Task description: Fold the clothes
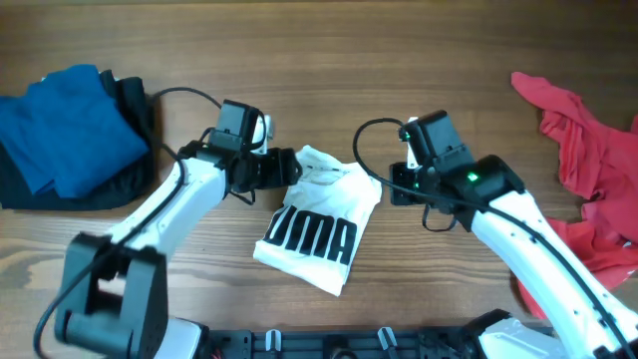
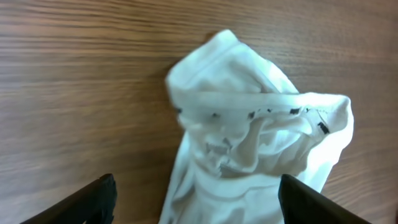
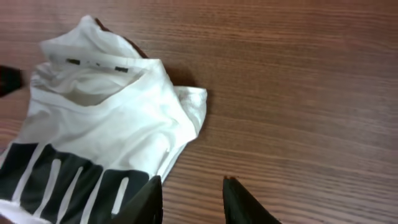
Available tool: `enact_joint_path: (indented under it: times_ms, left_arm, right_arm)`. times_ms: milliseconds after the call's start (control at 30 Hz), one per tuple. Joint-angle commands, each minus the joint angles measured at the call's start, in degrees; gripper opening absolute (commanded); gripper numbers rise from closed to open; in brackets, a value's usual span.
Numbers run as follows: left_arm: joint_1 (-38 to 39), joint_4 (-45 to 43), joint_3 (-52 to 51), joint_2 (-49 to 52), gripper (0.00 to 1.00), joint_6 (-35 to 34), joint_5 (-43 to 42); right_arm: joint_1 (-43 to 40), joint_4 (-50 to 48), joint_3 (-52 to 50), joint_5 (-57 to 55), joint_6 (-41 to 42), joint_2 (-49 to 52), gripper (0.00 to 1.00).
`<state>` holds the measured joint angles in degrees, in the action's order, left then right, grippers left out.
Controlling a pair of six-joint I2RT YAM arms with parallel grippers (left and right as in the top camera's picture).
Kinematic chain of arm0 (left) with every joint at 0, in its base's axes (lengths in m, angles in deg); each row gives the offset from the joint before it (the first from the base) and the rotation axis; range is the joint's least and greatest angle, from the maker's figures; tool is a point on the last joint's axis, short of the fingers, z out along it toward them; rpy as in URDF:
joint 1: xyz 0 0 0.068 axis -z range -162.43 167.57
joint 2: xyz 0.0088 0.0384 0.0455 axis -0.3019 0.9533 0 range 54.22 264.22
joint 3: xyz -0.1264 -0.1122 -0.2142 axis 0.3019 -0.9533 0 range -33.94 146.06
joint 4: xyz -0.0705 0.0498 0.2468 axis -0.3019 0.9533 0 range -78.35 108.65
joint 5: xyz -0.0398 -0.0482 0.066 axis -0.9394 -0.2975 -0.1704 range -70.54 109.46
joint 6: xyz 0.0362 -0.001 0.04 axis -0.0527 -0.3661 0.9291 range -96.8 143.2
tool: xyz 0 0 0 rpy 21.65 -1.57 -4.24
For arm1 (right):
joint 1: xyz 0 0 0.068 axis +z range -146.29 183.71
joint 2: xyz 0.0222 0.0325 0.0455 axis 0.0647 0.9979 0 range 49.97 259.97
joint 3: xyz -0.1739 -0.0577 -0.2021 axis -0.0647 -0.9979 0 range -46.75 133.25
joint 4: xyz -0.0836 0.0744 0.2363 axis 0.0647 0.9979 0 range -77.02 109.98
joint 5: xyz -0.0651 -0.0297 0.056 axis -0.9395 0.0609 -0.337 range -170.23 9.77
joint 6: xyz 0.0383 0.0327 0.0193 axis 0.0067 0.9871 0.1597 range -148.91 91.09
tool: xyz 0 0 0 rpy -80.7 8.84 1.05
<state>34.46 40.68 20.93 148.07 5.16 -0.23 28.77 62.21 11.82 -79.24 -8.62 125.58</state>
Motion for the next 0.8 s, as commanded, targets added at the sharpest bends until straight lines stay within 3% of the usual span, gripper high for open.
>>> enact_joint_path:
  times_ms: [0,300,533,667,767]
  left_arm:
    - [-0.17,-3.48,0.22,5.73,0.85,7.41,-10.14]
    - [1.18,-5.29,0.22,13.88,0.78,8.92,-22.53]
    - [5.05,-5.97,0.22,14.12,0.48,11.85,-21.09]
    - [4.92,-7.26,0.22,14.08,0.28,11.85,-20.55]
    - [3.93,-7.43,0.92,13.57,0.18,11.82,-20.55]
  right_arm:
    - [0.09,1.05,1.22,-1.25,0.74,-1.57,0.33]
    - [0.09,2.40,1.09,-1.68,0.92,-1.57,0.33]
    - [0.09,2.54,1.05,-1.66,0.87,-1.57,0.33]
    - [0.09,2.84,1.05,-1.66,0.87,-1.57,0.33]
    - [0.09,2.89,1.03,-1.68,0.76,-1.57,0.34]
